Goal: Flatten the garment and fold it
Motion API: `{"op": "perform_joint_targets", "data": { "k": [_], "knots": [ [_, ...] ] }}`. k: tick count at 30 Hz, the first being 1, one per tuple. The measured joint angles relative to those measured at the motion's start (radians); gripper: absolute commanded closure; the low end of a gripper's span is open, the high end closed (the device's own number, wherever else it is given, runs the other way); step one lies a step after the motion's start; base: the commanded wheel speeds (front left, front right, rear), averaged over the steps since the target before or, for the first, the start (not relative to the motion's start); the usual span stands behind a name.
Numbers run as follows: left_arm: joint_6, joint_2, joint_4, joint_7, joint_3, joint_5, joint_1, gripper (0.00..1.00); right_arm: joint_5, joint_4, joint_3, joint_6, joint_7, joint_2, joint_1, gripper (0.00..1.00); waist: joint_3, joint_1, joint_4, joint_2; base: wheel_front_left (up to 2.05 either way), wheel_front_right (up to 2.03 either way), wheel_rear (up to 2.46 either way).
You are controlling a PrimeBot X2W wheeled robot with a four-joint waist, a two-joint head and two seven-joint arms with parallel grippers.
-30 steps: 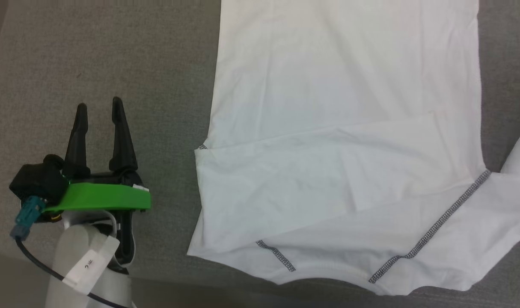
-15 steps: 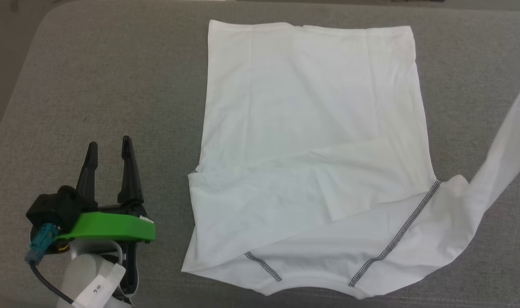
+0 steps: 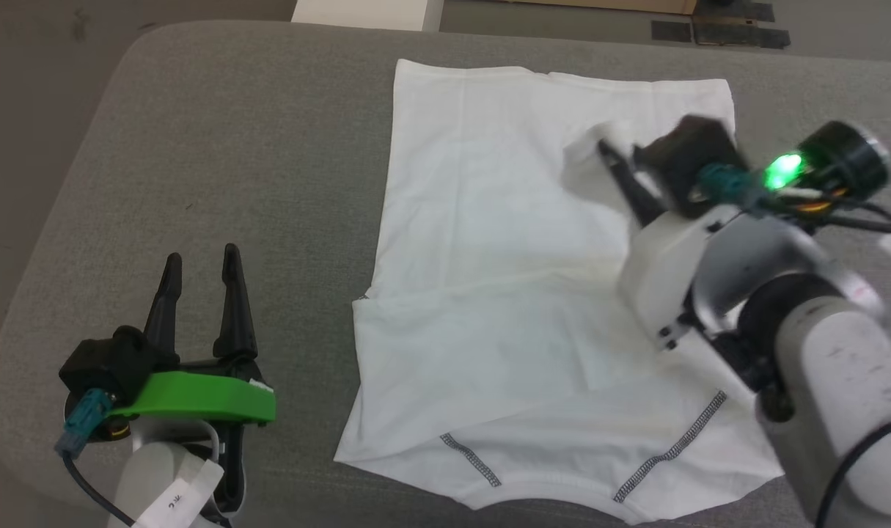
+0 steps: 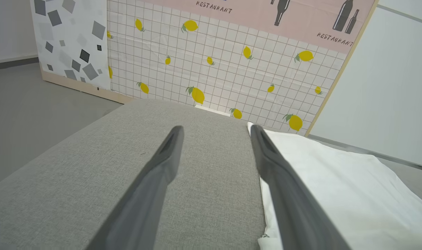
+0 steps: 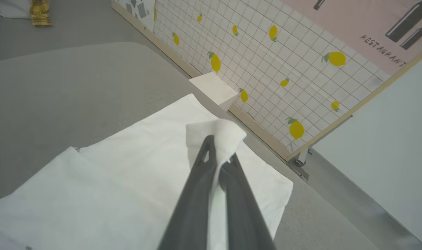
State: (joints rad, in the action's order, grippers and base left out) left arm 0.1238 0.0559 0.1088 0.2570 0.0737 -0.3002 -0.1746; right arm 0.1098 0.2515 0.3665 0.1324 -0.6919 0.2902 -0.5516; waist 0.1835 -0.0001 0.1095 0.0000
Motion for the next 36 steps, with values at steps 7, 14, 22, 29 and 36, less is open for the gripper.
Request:
{"op": "perform_joint_targets", "data": {
  "k": [7, 14, 22, 29, 36],
  "knots": [
    [0.000, -0.001, 0.006, 0.000, -0.017, -0.010, 0.000, 0.00, 0.026, -0.161, 0.228, 0.000, 0.034, -0.075, -0.001, 1.00, 0.015, 0.0000, 0.035, 0.0000, 0.00, 0.00, 0.00],
    [0.000, -0.001, 0.004, 0.000, -0.022, -0.035, -0.005, 0.00, 0.048, -0.365, 0.356, 0.000, 0.095, -0.123, -0.012, 1.00, 0.050, 0.0000, 0.065, 0.0000, 0.00, 0.00, 0.00],
    [0.000, -0.001, 0.006, 0.000, -0.027, -0.053, -0.020, 0.00, 0.100, -0.581, 0.450, 0.000, 0.120, -0.133, -0.054, 1.00, 0.093, 0.0000, 0.093, 0.0000, 0.00, 0.00, 0.00],
    [0.000, -0.002, 0.014, 0.000, -0.027, -0.059, -0.021, 0.00, 0.184, -0.674, 0.496, 0.000, 0.131, -0.137, -0.072, 0.00, 0.103, 0.0000, 0.094, 0.0000, 0.00, 0.00, 0.00],
    [0.000, -0.002, 0.020, 0.000, -0.015, -0.049, -0.020, 0.00, 0.261, -0.567, 0.394, 0.000, 0.280, -0.147, -0.063, 0.00, 0.082, 0.0000, 0.065, 0.0000, 0.00, 0.00, 0.00]
  ]
}}
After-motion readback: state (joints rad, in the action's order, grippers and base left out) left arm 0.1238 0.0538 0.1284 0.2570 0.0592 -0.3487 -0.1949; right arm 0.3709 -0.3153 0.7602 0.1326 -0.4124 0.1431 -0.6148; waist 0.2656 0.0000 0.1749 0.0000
